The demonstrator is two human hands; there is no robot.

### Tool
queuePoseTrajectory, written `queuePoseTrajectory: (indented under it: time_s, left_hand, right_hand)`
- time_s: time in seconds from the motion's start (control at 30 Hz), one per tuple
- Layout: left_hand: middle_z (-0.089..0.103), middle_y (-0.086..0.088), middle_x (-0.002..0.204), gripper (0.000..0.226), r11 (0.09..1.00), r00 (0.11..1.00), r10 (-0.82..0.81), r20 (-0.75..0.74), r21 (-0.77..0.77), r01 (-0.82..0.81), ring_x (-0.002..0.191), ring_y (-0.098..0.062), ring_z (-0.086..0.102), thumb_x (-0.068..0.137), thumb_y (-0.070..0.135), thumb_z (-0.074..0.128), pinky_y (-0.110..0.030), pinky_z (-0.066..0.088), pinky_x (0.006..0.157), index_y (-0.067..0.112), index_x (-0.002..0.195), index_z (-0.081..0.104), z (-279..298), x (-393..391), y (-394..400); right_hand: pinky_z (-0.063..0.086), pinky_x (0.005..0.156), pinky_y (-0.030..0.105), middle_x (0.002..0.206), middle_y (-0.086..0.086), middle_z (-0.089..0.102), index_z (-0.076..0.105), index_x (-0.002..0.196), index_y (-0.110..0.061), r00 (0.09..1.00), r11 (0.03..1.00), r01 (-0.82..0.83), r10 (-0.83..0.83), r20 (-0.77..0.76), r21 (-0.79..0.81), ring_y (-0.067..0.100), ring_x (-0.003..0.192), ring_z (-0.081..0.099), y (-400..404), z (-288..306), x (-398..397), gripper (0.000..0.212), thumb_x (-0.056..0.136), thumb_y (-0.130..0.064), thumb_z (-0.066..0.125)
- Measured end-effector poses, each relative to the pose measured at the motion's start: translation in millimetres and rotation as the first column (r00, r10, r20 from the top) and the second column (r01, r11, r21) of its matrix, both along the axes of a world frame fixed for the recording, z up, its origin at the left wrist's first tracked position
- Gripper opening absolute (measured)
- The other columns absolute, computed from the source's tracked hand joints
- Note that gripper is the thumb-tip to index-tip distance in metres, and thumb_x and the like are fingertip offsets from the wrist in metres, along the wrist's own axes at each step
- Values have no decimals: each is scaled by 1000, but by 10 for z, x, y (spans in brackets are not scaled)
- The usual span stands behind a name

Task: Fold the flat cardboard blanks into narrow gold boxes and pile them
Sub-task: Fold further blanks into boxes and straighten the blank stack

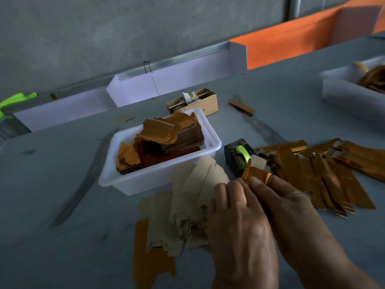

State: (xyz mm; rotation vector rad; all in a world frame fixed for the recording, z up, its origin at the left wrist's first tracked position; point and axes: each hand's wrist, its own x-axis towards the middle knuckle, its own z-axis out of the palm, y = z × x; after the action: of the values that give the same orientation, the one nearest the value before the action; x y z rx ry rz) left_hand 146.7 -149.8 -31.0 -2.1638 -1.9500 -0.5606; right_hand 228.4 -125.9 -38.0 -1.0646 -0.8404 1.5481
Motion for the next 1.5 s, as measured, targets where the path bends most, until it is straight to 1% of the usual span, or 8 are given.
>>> queuePoseTrajectory:
  time_s: [0.13,0.3,0.43,0.7,0.9,1.0,1.17,1.5]
  left_hand:
    - [62,-3,75,32,1000,1000,11,16,6,-11,69,-18,63,70,16,53,-23,52,56,7,91,76,-61,16,2]
    - [53,14,98,26,990,888,81,453,-143,-17,87,-1,53,89,25,53,-11,45,68,32,112,64,-14,-85,30]
    - [67,7,78,4,879,530,291,796,-441,181,57,2,61,91,33,61,-10,45,51,30,91,63,116,-304,160]
    - [71,1,75,3,829,249,421,872,-482,285,66,-13,72,88,10,65,-21,56,57,12,90,66,168,-325,291]
    - [73,-10,84,7,852,-42,485,873,-462,248,71,-19,73,86,0,62,-24,58,61,1,92,66,54,-443,332]
    - [72,-17,90,7,860,-71,480,875,-452,238,74,-23,73,85,-4,62,-27,60,62,-4,91,65,19,-447,355]
    - [71,-19,96,3,859,-61,479,876,-454,236,76,-24,73,84,-4,62,-30,60,65,-2,86,64,-15,-440,372]
    - [70,-19,98,4,861,-23,470,882,-453,233,81,-25,73,85,-4,62,-29,60,66,-4,87,65,-50,-414,377]
  right_hand:
    - [50,60,27,78,7,72,71,88,-13,1000,1000,-15,16,21,-22,19,73,69,-5,-48,-18,23,78,-33,62]
    - [50,66,31,73,9,69,72,77,-13,999,998,33,-34,-19,-61,19,66,67,55,-131,22,21,73,-31,62]
    - [49,67,27,72,4,71,72,87,-14,997,997,67,-68,-31,-37,15,69,69,99,-159,37,25,71,-31,62]
    - [54,63,27,75,5,70,68,84,-17,963,990,44,-77,257,132,21,72,67,213,1,168,31,73,-44,55]
    - [53,64,34,82,13,67,67,98,-27,681,993,-41,-52,731,108,33,75,63,665,-104,647,15,91,-34,56]
    - [54,79,42,85,12,69,68,96,-23,642,992,-121,62,764,21,35,87,65,754,-199,646,14,89,-32,60]
    - [45,56,20,76,3,67,64,82,-25,621,984,-175,123,774,-16,17,68,62,784,-285,545,11,88,-33,61]
    - [45,55,22,77,0,65,64,77,-23,637,990,-132,47,769,49,14,69,61,771,-281,412,10,87,-21,64]
